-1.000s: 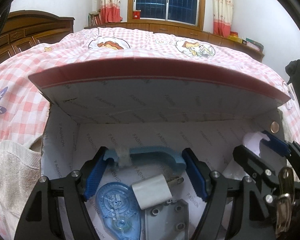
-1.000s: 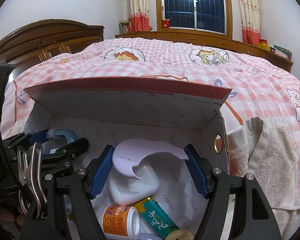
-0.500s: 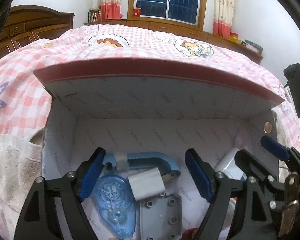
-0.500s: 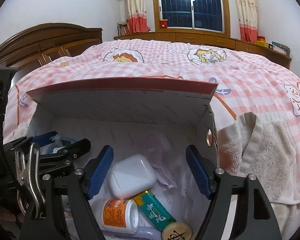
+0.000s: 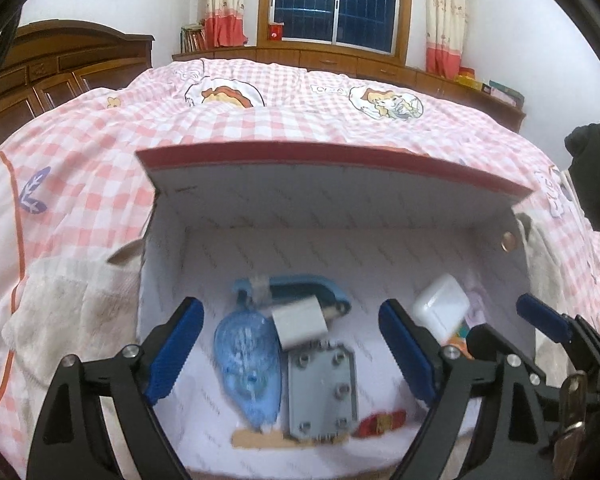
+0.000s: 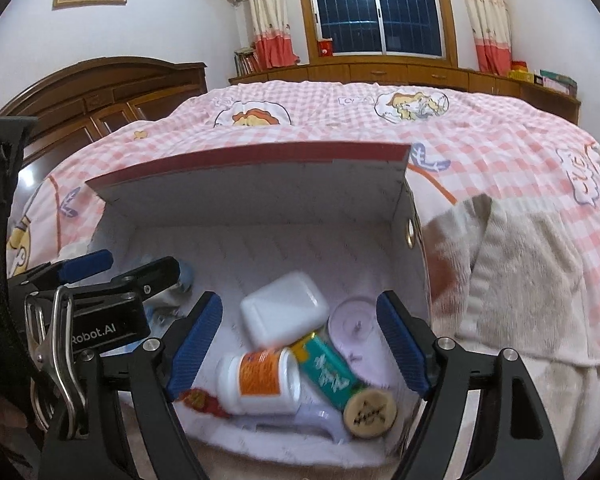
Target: Organize rigid objects
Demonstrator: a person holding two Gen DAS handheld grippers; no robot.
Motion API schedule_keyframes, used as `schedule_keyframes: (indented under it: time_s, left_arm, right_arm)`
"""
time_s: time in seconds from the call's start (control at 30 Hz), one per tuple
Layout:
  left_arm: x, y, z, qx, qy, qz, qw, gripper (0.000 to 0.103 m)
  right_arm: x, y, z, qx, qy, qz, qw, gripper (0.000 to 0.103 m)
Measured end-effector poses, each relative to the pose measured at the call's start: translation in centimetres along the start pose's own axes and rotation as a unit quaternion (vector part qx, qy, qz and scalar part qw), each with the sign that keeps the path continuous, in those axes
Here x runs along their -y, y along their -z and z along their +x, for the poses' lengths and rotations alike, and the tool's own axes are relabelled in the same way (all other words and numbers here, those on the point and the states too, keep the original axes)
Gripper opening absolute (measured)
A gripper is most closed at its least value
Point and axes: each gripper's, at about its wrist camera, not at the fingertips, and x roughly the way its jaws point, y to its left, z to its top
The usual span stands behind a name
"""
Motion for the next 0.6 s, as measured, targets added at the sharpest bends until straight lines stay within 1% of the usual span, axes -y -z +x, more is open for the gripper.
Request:
schedule_keyframes:
  time_s: [0.2, 0.3, 0.4, 0.6]
  left_arm:
    - [0.5, 1.9, -2.7, -0.002, -0.001, 0.008, 1.0000, 0.092]
    - [0.8, 2.9, -4.0, 0.003, -0.006, 0.016, 0.9998, 0.092]
    - [1.1, 3.6, -4.8, 0.002, -0.009, 0.022, 0.9997, 0.092]
    - [0.7, 5.3, -5.9, -0.008, -0.011, 0.007, 0.9999, 0.092]
  right_arm:
    - [-0.1, 1.4, -2.0, -0.004, -0.007, 0.015, 1.000, 0.081]
    - [-0.2, 2.0, -2.9, -0.009, -0.012, 0.022, 1.000, 0.081]
    - [-0.3, 2.6, -3.8, -0.009, -0.014, 0.024, 1.000, 0.081]
    - [-0.7, 3.9, -5.2, -0.011, -0.010, 0.018, 1.000, 0.081]
